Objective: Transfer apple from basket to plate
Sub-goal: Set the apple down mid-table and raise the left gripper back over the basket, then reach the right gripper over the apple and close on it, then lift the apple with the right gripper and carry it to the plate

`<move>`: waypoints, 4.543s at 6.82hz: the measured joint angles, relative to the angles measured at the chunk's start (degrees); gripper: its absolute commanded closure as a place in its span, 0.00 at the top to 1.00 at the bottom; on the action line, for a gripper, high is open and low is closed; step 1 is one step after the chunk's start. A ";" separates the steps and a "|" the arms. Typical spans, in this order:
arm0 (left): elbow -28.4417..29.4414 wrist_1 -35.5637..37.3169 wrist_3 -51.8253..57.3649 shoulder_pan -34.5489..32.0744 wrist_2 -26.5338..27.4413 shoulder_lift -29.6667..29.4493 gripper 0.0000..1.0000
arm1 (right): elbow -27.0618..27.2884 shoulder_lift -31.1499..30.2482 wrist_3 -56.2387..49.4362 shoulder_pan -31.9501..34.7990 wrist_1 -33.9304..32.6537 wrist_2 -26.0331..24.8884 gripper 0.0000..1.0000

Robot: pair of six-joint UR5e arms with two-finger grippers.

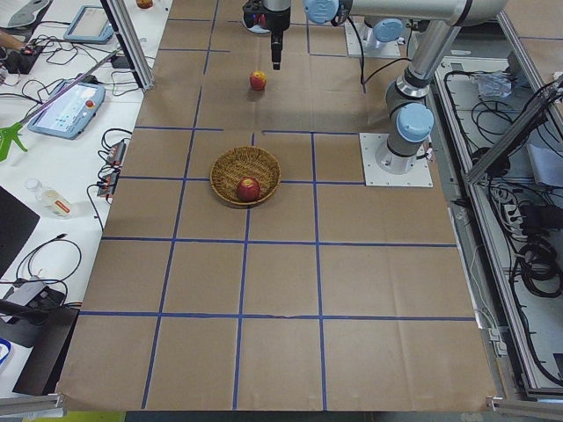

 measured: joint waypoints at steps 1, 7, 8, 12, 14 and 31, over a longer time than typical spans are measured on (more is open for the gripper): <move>-0.03 -1.59 1.00 0.42 0.67 1.32 0.99 | -0.14 1.41 1.95 0.95 -1.55 0.20 1.00; -0.04 -2.72 1.54 0.62 0.43 2.87 0.99 | -0.33 16.49 20.00 15.00 -19.81 -0.33 1.00; -0.05 -2.71 1.54 0.62 0.44 2.89 0.99 | -0.22 19.83 22.24 16.65 -23.76 -0.42 1.00; -0.05 -2.67 1.54 0.68 0.37 2.76 0.99 | 1.89 29.22 24.26 18.97 -35.55 -0.54 1.00; -0.11 -2.67 1.54 0.64 0.40 2.71 0.99 | 4.74 32.39 24.11 19.00 -42.84 -1.24 1.00; -1.67 -2.82 1.45 -0.10 0.45 3.11 0.99 | 5.81 9.92 -11.32 -6.92 -20.50 -2.45 0.39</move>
